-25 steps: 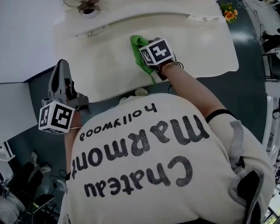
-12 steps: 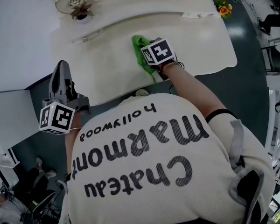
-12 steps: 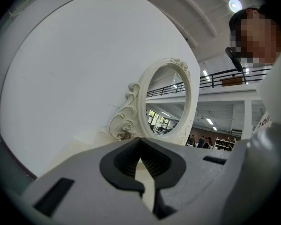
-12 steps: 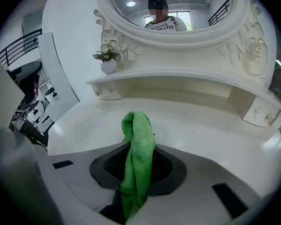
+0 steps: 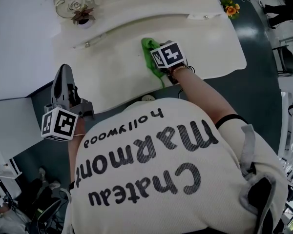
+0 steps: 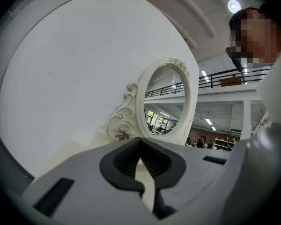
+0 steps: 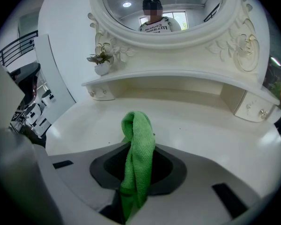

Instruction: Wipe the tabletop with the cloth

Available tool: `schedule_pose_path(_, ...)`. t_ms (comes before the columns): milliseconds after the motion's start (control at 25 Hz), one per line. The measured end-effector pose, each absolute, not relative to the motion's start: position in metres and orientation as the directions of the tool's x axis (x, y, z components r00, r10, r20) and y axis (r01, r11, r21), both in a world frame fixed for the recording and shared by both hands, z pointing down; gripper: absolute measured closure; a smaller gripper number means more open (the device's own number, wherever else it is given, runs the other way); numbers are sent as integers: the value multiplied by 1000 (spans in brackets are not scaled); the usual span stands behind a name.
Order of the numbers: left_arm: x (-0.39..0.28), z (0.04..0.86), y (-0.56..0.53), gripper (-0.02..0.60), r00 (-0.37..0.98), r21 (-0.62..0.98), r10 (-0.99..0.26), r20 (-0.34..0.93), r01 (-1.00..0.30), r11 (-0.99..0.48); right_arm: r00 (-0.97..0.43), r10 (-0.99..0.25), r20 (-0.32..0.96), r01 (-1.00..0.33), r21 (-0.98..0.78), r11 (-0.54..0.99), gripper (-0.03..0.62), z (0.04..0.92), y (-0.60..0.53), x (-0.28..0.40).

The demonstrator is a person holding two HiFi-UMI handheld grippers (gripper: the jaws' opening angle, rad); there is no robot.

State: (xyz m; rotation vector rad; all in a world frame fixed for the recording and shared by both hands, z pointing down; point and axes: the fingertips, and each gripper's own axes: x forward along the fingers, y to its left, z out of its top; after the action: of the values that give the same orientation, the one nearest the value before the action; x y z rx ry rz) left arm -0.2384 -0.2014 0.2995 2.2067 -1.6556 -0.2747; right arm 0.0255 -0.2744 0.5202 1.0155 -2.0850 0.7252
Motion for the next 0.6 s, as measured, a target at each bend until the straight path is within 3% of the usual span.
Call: schedule_pose_path(600, -234, 302, -210, 574, 304, 406, -951, 63, -878, -254, -421, -463, 780, -857, -175, 484, 497, 521, -280, 54)
